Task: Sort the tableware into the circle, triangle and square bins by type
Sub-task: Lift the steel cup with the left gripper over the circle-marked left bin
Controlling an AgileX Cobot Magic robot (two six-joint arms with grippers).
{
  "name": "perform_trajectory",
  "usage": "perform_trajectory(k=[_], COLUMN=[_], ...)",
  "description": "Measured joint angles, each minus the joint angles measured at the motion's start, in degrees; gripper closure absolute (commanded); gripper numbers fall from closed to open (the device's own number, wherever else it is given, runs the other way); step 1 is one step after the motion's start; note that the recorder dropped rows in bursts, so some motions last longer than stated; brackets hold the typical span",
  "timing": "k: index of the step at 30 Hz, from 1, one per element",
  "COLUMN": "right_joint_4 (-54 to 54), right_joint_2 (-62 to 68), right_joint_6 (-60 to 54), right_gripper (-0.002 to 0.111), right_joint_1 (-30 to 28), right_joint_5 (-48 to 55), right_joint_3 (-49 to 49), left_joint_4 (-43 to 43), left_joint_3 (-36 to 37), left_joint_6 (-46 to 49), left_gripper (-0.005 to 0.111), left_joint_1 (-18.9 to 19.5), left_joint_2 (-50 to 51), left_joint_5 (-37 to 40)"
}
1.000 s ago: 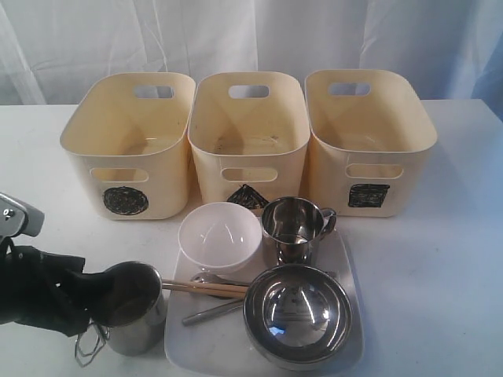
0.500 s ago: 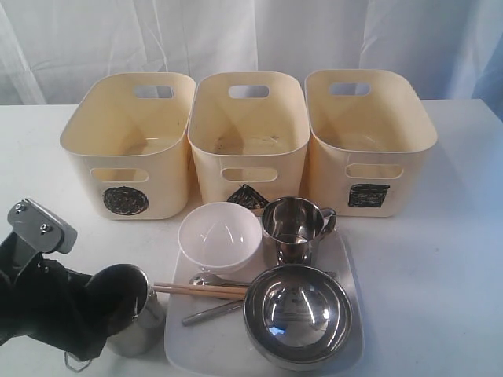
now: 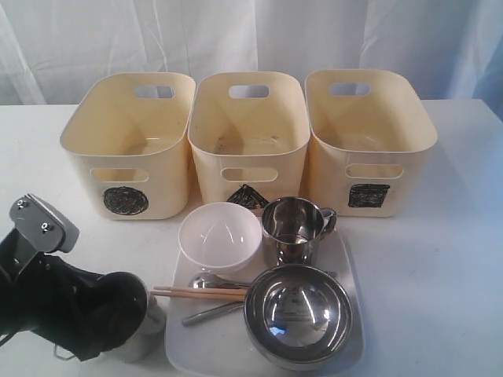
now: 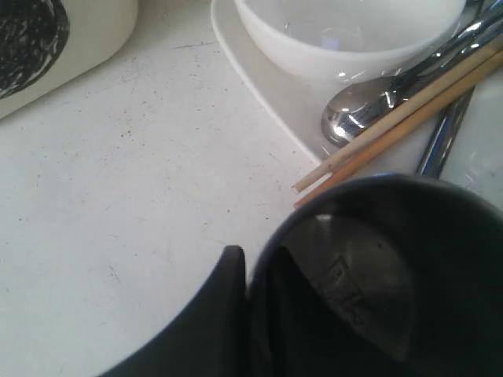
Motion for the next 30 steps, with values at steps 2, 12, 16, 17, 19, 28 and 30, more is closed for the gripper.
perform_trajectory(k=[2, 12, 16, 17, 19, 28, 30], right_joint_4=[0.0, 0.0, 0.0, 0.0, 0.0, 0.0, 0.0], right_joint_2=[0.0, 0.0, 0.0, 0.0, 0.0, 0.0, 0.0], right_joint_6=[0.0, 0.0, 0.0, 0.0, 0.0, 0.0, 0.0], right_gripper=[0.108, 0.108, 0.108, 0.108, 0.108, 0.108, 0.108], right_joint_1=[0.0, 0.0, 0.0, 0.0, 0.0, 0.0, 0.0], right_joint_5=[0.0, 0.0, 0.0, 0.0, 0.0, 0.0, 0.0], right_joint_3=[0.0, 0.0, 0.0, 0.0, 0.0, 0.0, 0.0], left_joint_4=[0.0, -1.2, -1.4, -1.3, -1.5, -13.0, -18.6], left_joint_3=[0.0, -0.6, -1.9, -2.3, -3.3, -13.4, -15.6], left_joint_6=[2.1, 5.5, 5.5, 5.5, 7.0, 28.6, 36.1], left_gripper=[0.107, 0.107, 0.107, 0.107, 0.107, 0.107, 0.107], left_joint_1=[0.0, 0.0, 0.0, 0.0, 0.0, 0.0, 0.0], left_joint_2=[0.0, -6.1, -10.5, -11.5, -13.2, -14.6, -14.5], left_joint_5=[-0.8, 0.4, 5.5, 6.4, 7.0, 7.2, 7.2])
